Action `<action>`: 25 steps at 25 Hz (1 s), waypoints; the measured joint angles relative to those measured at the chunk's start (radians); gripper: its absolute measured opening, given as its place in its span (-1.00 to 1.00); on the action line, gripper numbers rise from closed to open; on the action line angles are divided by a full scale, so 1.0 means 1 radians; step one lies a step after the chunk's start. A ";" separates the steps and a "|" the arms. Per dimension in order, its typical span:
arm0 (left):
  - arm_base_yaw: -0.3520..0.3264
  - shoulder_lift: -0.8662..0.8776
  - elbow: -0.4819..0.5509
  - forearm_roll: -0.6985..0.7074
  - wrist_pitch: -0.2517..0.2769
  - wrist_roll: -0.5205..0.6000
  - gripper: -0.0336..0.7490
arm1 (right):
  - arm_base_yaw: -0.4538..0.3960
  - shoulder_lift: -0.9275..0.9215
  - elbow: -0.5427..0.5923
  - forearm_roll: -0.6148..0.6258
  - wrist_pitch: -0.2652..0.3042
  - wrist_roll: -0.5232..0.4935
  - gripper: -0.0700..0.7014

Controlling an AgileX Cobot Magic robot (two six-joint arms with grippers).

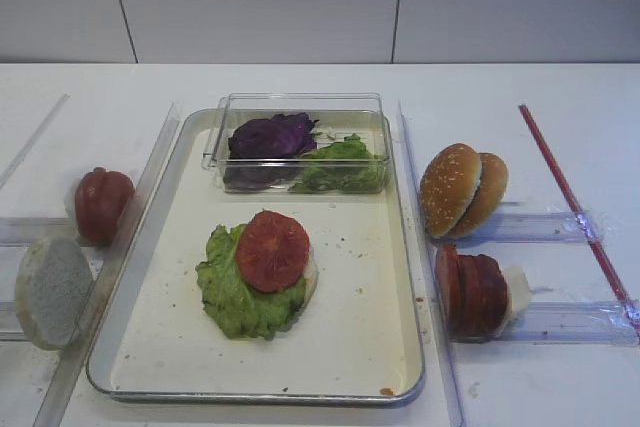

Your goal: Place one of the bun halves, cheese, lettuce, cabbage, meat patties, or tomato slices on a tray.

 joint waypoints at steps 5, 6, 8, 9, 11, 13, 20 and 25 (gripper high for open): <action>0.000 -0.128 0.083 0.000 0.004 0.000 0.16 | 0.000 0.000 0.000 0.000 0.000 0.000 0.61; 0.000 -0.151 0.103 0.000 0.004 0.000 0.16 | 0.000 0.000 0.000 0.000 0.000 0.000 0.61; 0.000 -0.206 0.145 0.000 0.006 -0.002 0.16 | 0.000 0.000 0.000 0.000 0.000 0.000 0.61; 0.000 -0.236 0.163 0.000 0.006 -0.011 0.16 | 0.000 0.000 0.000 0.000 0.000 0.000 0.61; 0.000 -0.288 0.202 0.000 0.008 -0.020 0.16 | 0.000 0.000 0.000 0.000 0.000 -0.002 0.61; 0.000 -0.339 0.233 0.000 0.008 -0.024 0.16 | 0.000 0.000 0.000 0.000 0.000 -0.003 0.61; 0.000 -0.498 0.355 0.000 0.011 -0.023 0.16 | 0.000 0.000 0.000 0.000 0.000 -0.003 0.61; 0.000 -0.596 0.451 0.000 0.014 -0.023 0.16 | 0.000 0.000 0.000 0.000 0.000 -0.003 0.61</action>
